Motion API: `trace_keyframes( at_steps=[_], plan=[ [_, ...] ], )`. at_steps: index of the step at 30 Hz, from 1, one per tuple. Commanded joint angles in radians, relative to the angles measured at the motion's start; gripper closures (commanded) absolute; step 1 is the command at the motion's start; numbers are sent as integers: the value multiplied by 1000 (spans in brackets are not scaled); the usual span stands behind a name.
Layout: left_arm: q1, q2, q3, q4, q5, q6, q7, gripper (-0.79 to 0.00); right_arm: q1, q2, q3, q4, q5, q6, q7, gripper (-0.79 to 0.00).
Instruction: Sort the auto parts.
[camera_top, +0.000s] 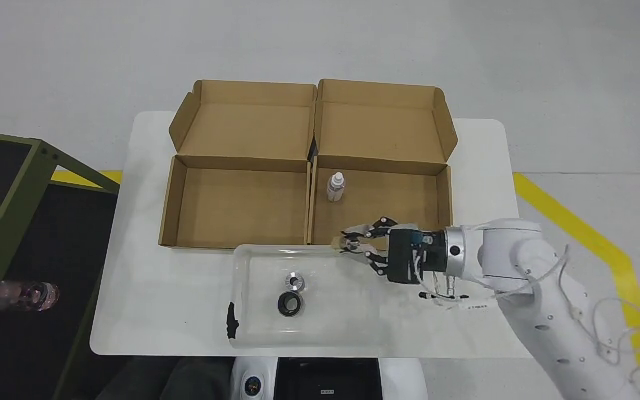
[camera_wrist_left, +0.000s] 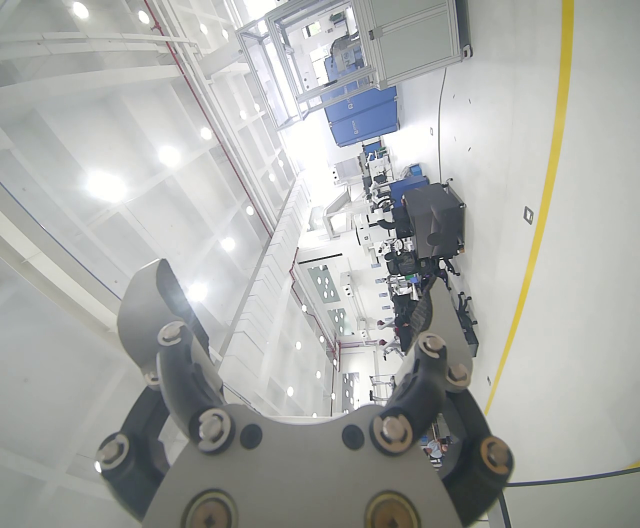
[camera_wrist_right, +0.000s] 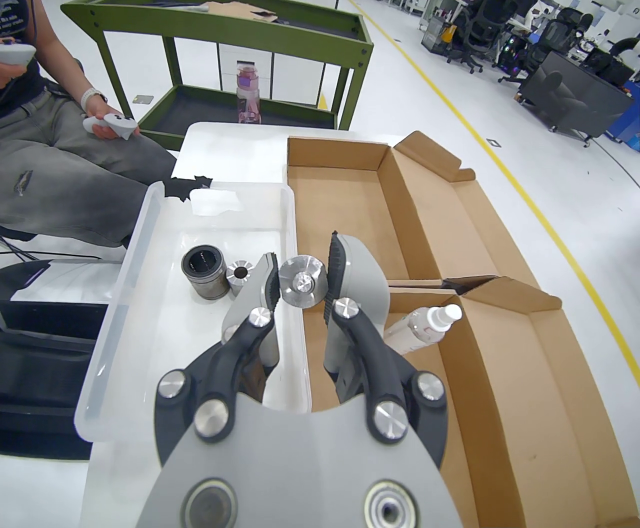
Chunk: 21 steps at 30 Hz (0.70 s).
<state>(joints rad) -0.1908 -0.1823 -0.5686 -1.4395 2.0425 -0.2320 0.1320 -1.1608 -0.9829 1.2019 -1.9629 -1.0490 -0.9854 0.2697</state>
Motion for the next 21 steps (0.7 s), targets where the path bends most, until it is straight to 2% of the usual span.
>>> trace_keyframes(
  at_steps=[1, 13, 21],
  plan=[
    [0, 0, 0, 0, 0, 0, 0, -785, 6, 0, 3, 9, 6, -1, -5, 0],
    [0, 0, 0, 0, 0, 0, 0, -785, 52, 3, 41, 125, 43, 41, -15, 0],
    [0, 0, 0, 0, 0, 0, 0, -785, 90, 3, 37, 189, 51, 66, 30, 0]
  ],
)
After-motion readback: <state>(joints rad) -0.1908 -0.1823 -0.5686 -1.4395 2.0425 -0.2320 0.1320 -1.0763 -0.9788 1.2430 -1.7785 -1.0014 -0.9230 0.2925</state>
